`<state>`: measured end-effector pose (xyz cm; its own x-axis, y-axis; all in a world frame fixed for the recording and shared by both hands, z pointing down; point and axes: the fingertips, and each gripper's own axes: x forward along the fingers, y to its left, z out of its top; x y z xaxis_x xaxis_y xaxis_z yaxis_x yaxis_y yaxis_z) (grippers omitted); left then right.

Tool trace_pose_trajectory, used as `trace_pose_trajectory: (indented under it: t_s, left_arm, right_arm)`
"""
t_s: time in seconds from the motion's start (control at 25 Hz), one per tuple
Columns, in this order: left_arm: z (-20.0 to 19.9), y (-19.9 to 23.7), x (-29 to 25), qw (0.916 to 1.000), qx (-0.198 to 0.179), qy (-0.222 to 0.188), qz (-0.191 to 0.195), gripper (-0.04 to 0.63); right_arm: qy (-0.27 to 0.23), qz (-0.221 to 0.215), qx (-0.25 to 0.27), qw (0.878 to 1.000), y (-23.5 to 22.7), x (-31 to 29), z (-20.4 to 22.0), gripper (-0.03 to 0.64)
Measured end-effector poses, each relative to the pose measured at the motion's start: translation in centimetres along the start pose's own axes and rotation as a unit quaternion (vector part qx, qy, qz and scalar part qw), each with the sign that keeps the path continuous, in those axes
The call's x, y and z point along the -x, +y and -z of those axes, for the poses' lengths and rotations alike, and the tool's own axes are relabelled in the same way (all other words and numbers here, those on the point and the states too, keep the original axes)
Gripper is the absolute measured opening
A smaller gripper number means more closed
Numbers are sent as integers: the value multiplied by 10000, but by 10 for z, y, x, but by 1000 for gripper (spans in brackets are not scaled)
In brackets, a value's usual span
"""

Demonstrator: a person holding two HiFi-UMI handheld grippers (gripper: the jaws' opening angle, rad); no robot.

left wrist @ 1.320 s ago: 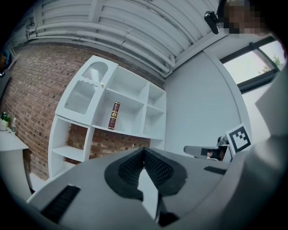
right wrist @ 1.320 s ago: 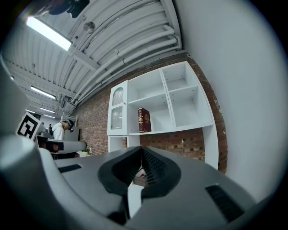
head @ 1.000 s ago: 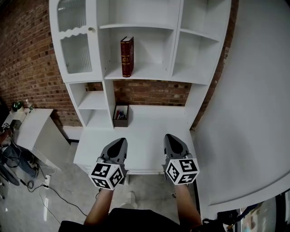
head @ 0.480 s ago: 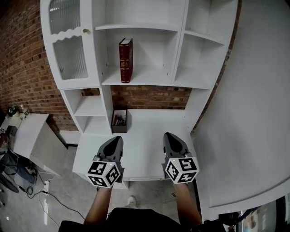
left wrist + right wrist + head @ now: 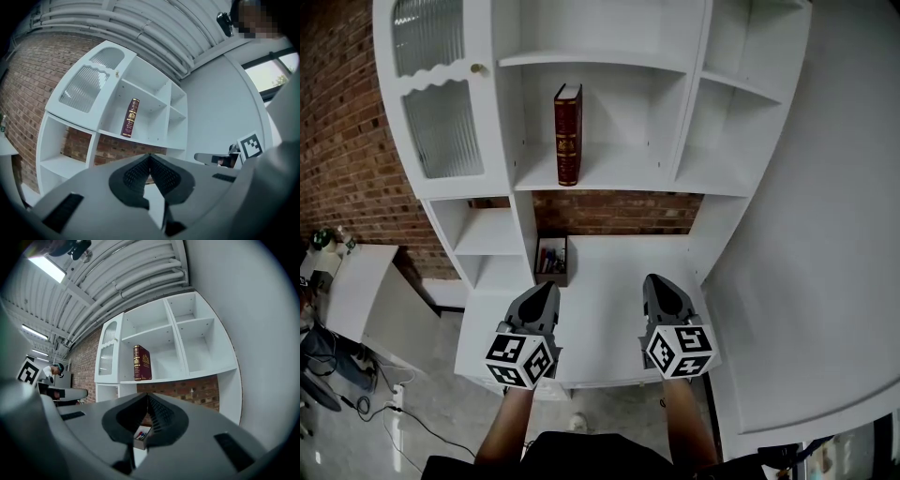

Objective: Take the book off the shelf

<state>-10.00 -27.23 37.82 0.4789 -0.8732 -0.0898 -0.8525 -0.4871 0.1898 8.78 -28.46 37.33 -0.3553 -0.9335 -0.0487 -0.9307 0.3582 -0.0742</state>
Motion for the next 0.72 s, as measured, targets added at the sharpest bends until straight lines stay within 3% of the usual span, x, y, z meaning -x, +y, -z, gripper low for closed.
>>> trace_pose_trajectory:
  t_s: [0.72]
  left_arm:
    - [3,51,-53,9994,37,30,332,17]
  right_arm:
    - [58,135,100,9998,10,-76,7,20]
